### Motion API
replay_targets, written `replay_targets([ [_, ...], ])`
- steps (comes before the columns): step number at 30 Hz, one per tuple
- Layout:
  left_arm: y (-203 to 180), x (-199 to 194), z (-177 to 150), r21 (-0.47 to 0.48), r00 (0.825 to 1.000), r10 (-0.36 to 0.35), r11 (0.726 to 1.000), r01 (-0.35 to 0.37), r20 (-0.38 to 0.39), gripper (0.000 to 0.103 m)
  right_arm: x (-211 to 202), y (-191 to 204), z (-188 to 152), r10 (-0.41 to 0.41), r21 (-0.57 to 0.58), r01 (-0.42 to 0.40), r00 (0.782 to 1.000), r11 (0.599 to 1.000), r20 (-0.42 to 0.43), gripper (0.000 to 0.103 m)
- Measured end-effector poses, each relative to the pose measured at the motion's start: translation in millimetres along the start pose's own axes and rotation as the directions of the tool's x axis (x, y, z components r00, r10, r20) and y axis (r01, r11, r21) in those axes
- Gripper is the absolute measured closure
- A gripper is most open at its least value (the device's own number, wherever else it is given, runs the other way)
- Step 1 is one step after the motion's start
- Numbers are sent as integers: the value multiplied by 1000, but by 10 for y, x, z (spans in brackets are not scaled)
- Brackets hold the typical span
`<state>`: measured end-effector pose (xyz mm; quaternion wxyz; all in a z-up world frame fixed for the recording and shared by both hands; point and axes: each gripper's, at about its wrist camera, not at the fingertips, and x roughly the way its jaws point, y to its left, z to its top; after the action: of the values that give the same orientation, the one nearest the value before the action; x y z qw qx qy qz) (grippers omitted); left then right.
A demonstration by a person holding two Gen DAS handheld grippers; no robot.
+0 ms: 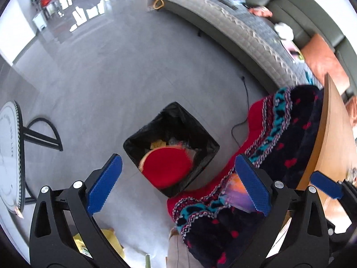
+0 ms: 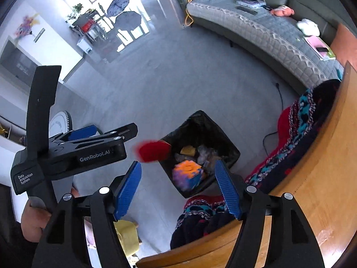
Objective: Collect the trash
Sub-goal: 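Carry the paddle and toy cube over the black bin and open both tools, then move both open tools back over the table toward the wrappers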
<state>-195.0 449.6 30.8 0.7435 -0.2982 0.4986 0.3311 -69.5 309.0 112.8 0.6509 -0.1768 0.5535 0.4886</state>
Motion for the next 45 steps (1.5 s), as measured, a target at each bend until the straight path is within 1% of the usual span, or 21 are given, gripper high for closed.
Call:
replay_targets([
  [5,105,-6,24,-4,1000,-7,1000,7,-7,5,-8,24,-67,-4,-13,4,1000,1000,4,34],
  [8,80,-1,60,1,1000,-18,1000,18,-8,5,-31,22,-77,0,-3,0,1000,1000,8,34],
  [11,2,-20,76,18,1000,-28,999,28,-4,5,-74,-75,-81,-4,16,4,1000,1000,21,34],
  [16,-247,-70,72,66,999,-49,997,49,2,5,-220,-273,-160,-12,67,9,999,998,50,34],
  [21,-651,-126,38,129,995,-95,987,96,-10,5,-428,-579,-331,-43,129,32,995,991,85,34],
  [23,-932,-157,-17,177,993,-114,978,114,-12,5,-539,-748,-434,-61,168,44,993,985,98,34],
  [24,-1010,-173,-39,193,993,-119,974,118,-11,5,-597,-843,-485,-70,191,49,992,980,106,34],
  [25,-1193,-195,-82,225,991,-132,965,131,-13,5,-642,-916,-525,-76,207,52,991,977,112,34],
  [27,-1418,-214,-135,263,989,-149,953,150,-23,5,-790,-1126,-649,-99,250,64,987,966,130,34],
  [30,-1840,-238,-247,322,983,-179,928,185,-49,5,-1009,-1416,-824,-127,307,74,979,949,157,34],
  [32,-2148,-276,-340,365,977,-202,907,211,-63,5,-1143,-1607,-942,-145,345,78,974,935,172,34],
  [35,-2613,-339,-507,433,973,-217,873,227,-72,5,-1334,-1920,-1160,-169,401,82,967,912,188,34],
  [38,-2976,-338,-647,474,969,-228,846,246,-95,5,-1511,-2252,-1395,-203,460,93,960,883,195,34],
  [40,-3246,-337,-750,500,970,-222,831,242,-100,5,-1639,-2489,-1545,-229,501,101,953,859,199,34],
  [42,-3451,-335,-813,512,969,-225,823,247,-105,5,-1739,-2691,-1668,-250,535,108,947,838,202,34],
  [44,-3697,-312,-885,533,968,-224,808,250,-114,5,-1868,-2939,-1800,-277,575,116,940,810,201,34],
  [45,-3843,-285,-925,546,970,-214,801,243,-118,5,-1927,-3055,-1858,-294,591,127,936,797,195,34],
])
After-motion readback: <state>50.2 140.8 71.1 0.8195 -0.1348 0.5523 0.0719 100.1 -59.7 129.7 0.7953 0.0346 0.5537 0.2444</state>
